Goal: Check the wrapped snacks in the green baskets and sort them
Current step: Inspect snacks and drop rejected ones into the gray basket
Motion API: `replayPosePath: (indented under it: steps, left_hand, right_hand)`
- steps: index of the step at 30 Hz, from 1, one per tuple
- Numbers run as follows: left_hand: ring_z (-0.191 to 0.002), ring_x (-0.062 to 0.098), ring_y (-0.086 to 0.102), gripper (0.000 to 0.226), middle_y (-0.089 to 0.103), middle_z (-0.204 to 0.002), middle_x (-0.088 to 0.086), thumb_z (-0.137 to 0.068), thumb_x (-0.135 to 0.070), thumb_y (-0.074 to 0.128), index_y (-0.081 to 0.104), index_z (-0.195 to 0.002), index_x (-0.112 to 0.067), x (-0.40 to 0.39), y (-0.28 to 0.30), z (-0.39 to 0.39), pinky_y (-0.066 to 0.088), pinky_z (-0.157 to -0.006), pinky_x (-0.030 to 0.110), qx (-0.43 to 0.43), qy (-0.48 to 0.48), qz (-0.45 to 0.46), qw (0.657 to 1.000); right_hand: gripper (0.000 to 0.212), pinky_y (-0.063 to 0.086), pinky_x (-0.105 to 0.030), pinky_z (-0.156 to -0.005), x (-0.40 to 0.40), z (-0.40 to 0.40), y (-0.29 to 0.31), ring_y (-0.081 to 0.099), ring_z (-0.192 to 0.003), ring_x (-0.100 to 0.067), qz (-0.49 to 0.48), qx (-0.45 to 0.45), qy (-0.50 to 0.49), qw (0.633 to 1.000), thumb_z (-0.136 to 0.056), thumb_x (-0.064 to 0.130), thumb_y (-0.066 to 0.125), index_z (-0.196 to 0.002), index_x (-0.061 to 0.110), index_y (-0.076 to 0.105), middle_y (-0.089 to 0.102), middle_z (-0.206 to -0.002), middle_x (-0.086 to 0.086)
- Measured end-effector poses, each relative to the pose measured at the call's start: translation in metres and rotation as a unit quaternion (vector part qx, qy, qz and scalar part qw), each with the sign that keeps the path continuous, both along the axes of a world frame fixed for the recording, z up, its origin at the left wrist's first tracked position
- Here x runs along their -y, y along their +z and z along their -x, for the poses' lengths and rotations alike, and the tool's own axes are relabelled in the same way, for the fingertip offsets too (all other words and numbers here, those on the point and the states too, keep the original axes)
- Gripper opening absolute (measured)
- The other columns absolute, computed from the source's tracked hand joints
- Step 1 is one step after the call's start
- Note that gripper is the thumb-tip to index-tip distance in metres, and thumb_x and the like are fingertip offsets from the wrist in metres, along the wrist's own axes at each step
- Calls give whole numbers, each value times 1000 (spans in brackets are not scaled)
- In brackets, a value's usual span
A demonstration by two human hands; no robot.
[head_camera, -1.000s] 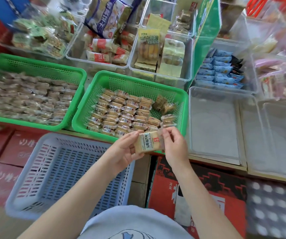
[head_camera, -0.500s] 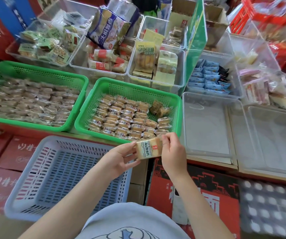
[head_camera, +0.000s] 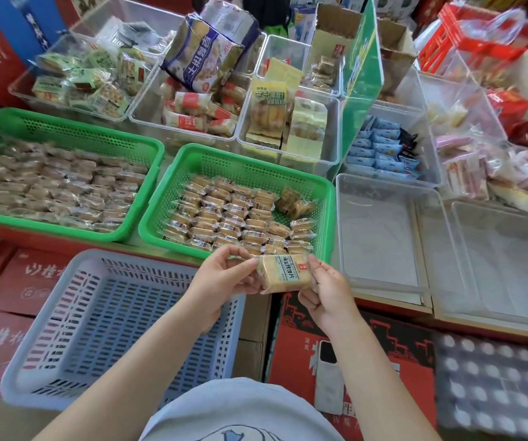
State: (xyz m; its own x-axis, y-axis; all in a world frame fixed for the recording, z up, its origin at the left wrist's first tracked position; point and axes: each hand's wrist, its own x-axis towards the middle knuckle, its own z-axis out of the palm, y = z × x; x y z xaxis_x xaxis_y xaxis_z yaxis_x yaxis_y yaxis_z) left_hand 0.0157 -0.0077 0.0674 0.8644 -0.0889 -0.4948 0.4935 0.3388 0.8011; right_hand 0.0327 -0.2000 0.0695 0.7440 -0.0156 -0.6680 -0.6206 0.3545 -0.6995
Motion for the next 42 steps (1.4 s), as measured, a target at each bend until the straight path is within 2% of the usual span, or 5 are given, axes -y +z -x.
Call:
replayPosePath:
  steps: [4,8,17,31,42]
  left_hand:
    - [-127,-3,51,55,52,-141,-22,-81,-37,83,59,-130,-44,-3,-5,-2,52,-95,24,169,-141,-185,958]
    - [-116,-1,56,51,60,-127,-19,-78,-27,87,67,-123,-39,-1,-9,-4,53,-88,23,283,-164,-313,892]
    - [-67,17,61,21,72,-73,-3,-95,-39,65,73,-81,-26,-9,1,-14,46,-56,26,54,-53,-162,984]
    - [-69,11,66,19,72,-98,6,-106,-23,52,70,-108,-20,2,-40,-95,51,-60,26,-29,-76,-160,984]
    - [-157,19,-5,66,1,-170,-2,-104,-46,45,18,-161,-26,31,-116,-191,0,-125,41,171,-318,-611,704]
  right_hand:
    - [26,18,-20,-35,-4,-2,7,26,-34,-6,-20,-45,-19,999,-105,23,49,-108,1,62,44,-48,2]
    - [15,16,-19,-33,-8,-6,4,25,-34,-6,-61,-72,-18,995,-104,11,48,-91,11,55,30,-49,5]
    - [55,51,-32,-65,-15,-16,4,68,-85,-27,143,71,178,971,-94,64,48,-117,18,67,71,-99,-6]
    - [34,55,-28,-76,1,-86,-26,69,-95,-16,85,63,123,987,-89,27,72,-120,13,65,69,-114,-7]
    - [32,40,-7,-75,22,-187,-81,58,-95,-12,471,186,184,842,-90,19,73,-121,16,64,63,-107,5]
